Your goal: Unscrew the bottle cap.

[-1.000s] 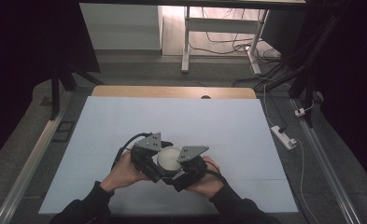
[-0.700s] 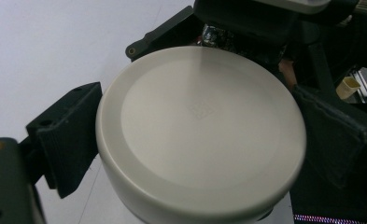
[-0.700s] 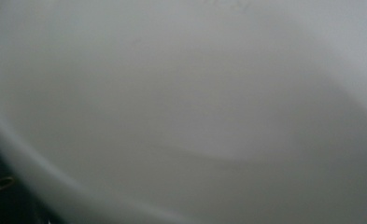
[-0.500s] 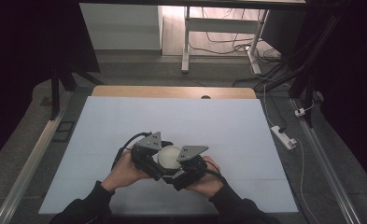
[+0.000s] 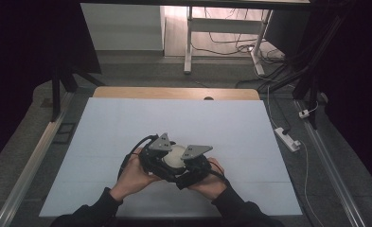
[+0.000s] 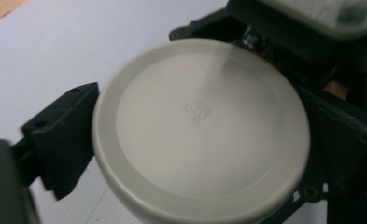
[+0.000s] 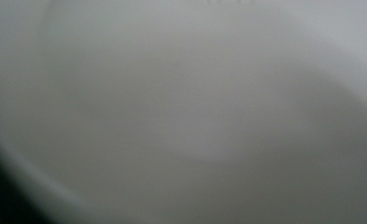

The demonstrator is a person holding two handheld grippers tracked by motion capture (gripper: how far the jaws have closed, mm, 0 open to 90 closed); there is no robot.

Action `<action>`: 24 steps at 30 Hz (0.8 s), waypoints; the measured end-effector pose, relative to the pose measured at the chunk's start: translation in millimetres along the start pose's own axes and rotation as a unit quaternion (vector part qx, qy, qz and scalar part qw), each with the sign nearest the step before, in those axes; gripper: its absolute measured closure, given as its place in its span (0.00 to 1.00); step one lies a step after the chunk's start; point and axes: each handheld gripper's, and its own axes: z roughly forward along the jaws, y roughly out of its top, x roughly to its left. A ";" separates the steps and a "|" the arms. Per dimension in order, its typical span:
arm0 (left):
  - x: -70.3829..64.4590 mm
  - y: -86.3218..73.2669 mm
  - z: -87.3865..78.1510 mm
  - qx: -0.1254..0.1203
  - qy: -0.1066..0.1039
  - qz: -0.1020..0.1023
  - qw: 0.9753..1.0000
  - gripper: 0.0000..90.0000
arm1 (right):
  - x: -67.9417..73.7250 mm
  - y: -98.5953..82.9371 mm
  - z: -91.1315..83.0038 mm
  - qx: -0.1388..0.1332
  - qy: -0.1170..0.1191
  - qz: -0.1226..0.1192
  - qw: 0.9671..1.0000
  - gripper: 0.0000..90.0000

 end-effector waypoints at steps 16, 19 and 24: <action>16.8 -4.8 -24.3 -0.004 -0.137 0.104 0.985 0.05 | 11.9 3.2 -1.9 -0.016 0.067 -0.048 0.996 0.07; 15.6 -6.1 -23.9 -0.004 -0.132 0.119 0.984 0.08 | 13.5 3.4 -2.1 -0.018 0.073 -0.052 0.996 0.07; 15.2 -6.0 -22.0 -0.010 -0.115 0.101 0.988 0.08 | 11.3 3.2 -2.6 -0.018 0.066 -0.046 0.997 0.07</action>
